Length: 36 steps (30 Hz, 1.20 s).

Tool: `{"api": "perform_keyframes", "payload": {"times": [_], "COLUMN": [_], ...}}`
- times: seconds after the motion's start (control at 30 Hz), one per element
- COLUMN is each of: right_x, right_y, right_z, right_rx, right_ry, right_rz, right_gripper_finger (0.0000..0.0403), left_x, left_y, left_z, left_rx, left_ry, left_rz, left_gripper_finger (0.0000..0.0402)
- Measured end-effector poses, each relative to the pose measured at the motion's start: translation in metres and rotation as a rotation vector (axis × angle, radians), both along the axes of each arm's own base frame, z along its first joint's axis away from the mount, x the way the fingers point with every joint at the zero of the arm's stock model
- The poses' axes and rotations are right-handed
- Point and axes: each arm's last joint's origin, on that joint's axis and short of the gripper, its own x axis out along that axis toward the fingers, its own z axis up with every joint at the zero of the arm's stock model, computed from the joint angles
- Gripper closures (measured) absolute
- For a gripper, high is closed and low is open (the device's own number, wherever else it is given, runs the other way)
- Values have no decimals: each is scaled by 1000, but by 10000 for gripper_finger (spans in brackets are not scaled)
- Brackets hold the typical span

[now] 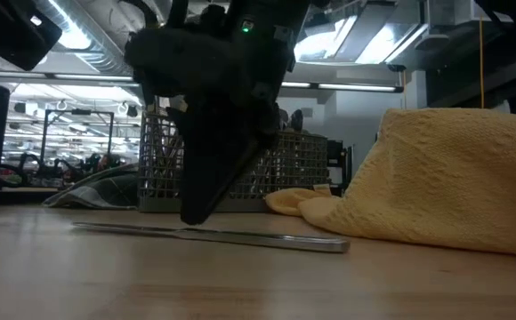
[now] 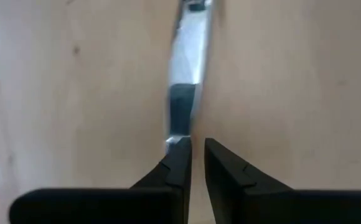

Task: Sort silverware
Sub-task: Put the silver knife into the gray silverware basket

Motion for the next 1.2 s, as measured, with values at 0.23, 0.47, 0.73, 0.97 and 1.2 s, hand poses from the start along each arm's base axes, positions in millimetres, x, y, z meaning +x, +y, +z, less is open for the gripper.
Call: {"api": "perform_keyframes", "payload": {"times": [0.23, 0.47, 0.73, 0.97, 1.2], "right_x": [-1, -1, -1, 2, 4], "right_y": [3, 3, 2, -5, -13], "right_z": [0, 0, 0, 1, 2], "right_rx": [56, 62, 63, 141, 175], "right_ry": [21, 22, 22, 39, 48], "right_rz": [19, 19, 19, 23, 19], "right_gripper_finger": [357, 357, 332, 278, 270], "left_x": [-2, -4, -4, -5, -24], "left_y": [-1, 1, 2, 2, 3], "left_z": [-2, -4, -5, -5, -7], "left_rx": [12, 16, 23, 31, 65], "left_ry": [15, 37, 46, 53, 129], "left_rz": [-8, 6, 8, 7, -15], "left_gripper_finger": [293, 293, 293, 293, 293]}}
